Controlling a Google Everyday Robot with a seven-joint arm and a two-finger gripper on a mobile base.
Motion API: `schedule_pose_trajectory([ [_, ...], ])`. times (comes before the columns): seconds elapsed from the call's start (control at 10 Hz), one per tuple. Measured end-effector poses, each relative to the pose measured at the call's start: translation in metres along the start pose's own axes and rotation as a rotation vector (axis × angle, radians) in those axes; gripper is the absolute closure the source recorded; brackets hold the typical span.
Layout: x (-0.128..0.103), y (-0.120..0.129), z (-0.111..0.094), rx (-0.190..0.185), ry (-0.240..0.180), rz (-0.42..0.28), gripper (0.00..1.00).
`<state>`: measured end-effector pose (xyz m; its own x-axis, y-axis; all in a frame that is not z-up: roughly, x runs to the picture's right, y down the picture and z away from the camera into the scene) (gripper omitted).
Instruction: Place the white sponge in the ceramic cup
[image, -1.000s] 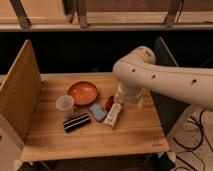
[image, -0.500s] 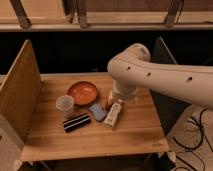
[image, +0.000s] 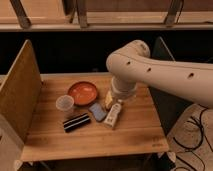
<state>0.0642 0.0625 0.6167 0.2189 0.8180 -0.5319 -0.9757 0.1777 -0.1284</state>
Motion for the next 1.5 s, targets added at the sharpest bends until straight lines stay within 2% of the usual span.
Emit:
schedule_pose_trajectory([
  [0.2, -0.022, -0.009, -0.001, 0.05, -0.052, -0.053, 0.35],
  [0.3, -0.05, -0.012, 0.001, 0.081, -0.106, -0.113, 0.35],
  [0.5, -0.086, 0.001, 0.009, 0.088, -0.168, -0.219, 0.35],
  [0.6, -0.099, 0.017, 0.019, 0.065, -0.189, -0.284, 0.35],
  [0.7, -0.102, 0.031, 0.031, 0.031, -0.195, -0.328, 0.35],
  [0.9, -0.096, 0.053, 0.05, -0.019, -0.179, -0.378, 0.35],
  [1.3, -0.096, 0.052, 0.05, -0.017, -0.178, -0.381, 0.35],
  [1.5, -0.099, 0.07, 0.059, -0.023, -0.168, -0.435, 0.35],
])
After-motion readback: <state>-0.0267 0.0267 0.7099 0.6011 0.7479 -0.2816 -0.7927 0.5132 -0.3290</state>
